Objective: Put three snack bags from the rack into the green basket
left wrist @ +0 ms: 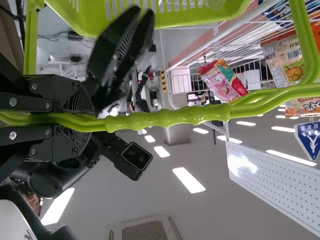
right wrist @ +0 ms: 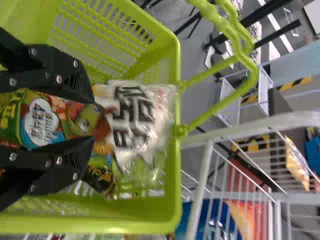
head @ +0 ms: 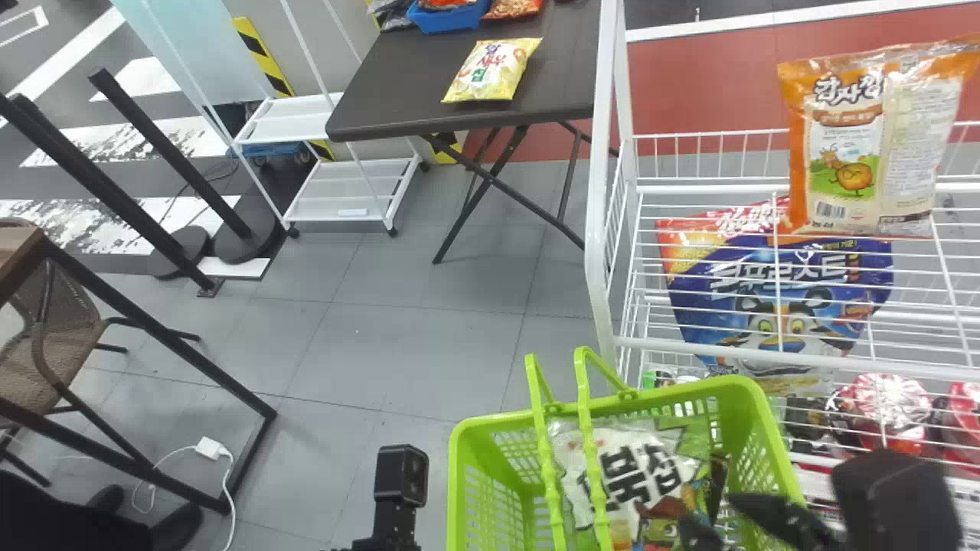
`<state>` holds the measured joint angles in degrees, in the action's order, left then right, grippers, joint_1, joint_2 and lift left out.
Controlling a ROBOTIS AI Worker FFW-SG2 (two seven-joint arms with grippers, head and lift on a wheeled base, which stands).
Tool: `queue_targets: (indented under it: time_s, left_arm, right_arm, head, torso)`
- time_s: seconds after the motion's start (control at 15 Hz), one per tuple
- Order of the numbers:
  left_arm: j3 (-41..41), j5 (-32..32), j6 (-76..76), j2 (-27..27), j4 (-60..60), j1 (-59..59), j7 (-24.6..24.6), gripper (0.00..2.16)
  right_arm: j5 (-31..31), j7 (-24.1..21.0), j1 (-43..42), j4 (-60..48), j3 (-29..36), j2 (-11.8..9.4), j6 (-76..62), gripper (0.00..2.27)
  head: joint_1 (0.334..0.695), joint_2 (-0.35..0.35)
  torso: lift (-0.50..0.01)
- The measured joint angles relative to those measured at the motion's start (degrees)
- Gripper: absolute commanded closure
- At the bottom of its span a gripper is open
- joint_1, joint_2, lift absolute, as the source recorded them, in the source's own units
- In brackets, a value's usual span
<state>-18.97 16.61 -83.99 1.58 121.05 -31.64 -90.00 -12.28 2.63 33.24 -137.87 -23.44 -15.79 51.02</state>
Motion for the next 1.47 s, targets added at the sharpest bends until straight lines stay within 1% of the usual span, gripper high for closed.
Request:
queue_targets:
  time_s: [0.07,0.13,0.2,0.27,0.4,0.53,0.6,0.67,0.87,1.07,1.13,1.2,1.27,1.33,1.4,1.47]
  left_arm:
    - [0.0,0.0,0.0,0.0,0.0,0.0,0.0,2.15]
    - [0.0,0.0,0.0,0.0,0.0,-0.1,0.0,2.15]
    - [-0.1,0.0,0.1,0.0,-0.1,-0.2,0.0,2.15]
    - [-0.2,0.0,0.1,0.1,-0.1,-0.2,0.0,2.15]
    - [-0.2,0.1,0.2,0.1,-0.4,-0.3,0.0,2.15]
    - [0.1,0.1,0.2,0.0,-0.7,-0.1,0.0,2.15]
    - [0.3,0.1,0.2,0.0,-0.7,-0.1,0.0,2.15]
    - [0.6,0.1,0.2,0.0,-0.7,0.0,0.0,2.15]
    - [0.9,0.1,0.2,-0.1,-1.2,0.0,0.0,2.15]
    - [2.0,-0.3,0.2,-0.3,-1.6,0.0,0.0,2.15]
    - [2.5,-0.5,0.2,-0.3,-1.8,0.0,0.0,2.15]
    - [3.2,-0.7,0.2,-0.3,-2.0,0.1,0.0,2.15]
    - [3.6,-0.9,0.2,-0.4,-2.3,0.2,0.0,2.15]
    - [3.7,-1.0,0.2,-0.4,-2.6,0.2,0.0,2.15]
    - [3.7,-1.1,0.2,-0.4,-3.0,0.2,0.0,2.15]
    - [3.6,-1.1,0.2,-0.4,-3.2,0.1,0.0,2.15]
  right_arm:
    - [0.1,0.0,-0.1,-1.3,3.0,0.5,-0.1,0.06]
    - [0.4,0.0,-0.6,-2.0,6.3,1.1,-0.1,0.06]
    - [0.9,0.0,-1.9,-2.1,10.7,2.3,0.1,0.06]
    - [1.8,0.1,-4.1,-0.8,15.6,3.8,0.0,0.06]
    - [4.1,0.4,-9.3,6.0,23.2,5.1,-4.9,0.06]
    - [5.0,0.8,-14.3,14.9,28.6,5.5,-12.2,0.07]
    - [5.3,0.9,-17.1,19.4,30.8,5.6,-15.4,0.07]
    - [5.7,0.9,-19.9,23.7,32.9,5.6,-18.1,0.07]
    - [8.1,1.0,-28.1,34.4,37.6,5.4,-20.7,0.07]
    - [12.8,1.0,-35.4,44.5,38.6,4.9,-22.4,0.08]
    - [14.7,1.0,-37.5,47.8,38.6,4.9,-24.1,0.14]
    - [17.1,0.9,-39.6,51.4,38.3,4.9,-26.2,0.40]
    - [19.2,0.9,-41.4,54.4,37.8,5.0,-27.6,0.76]
    - [20.8,0.9,-42.4,56.2,37.5,5.0,-28.1,1.33]
    - [22.3,0.7,-43.1,57.4,36.9,5.1,-28.2,2.18]
    - [23.3,-0.5,-43.3,57.8,36.3,5.3,-28.2,2.26]
  head:
    - [0.695,0.249]
    - [0.695,0.187]
    - [0.695,0.115]
    - [0.695,-0.046]
    - [0.695,-0.177]
    - [0.695,-0.261]
    - [0.695,-0.335]
    - [0.695,-0.350]
    - [0.695,-0.350]
    - [0.695,-0.350]
    - [0.695,-0.350]
    - [0.695,-0.350]
    - [0.695,-0.350]
    - [0.695,-0.350]
    - [0.695,-0.350]
    - [0.695,-0.350]
  torso:
    - [0.000]
    - [0.000]
    - [0.000]
    - [0.000]
    - [0.000]
    - [0.000]
    - [0.000]
    - [0.000]
    - [0.000]
    - [0.000]
    - [0.000]
    - [0.000]
    - [0.000]
    - [0.000]
    - [0.000]
    - [0.000]
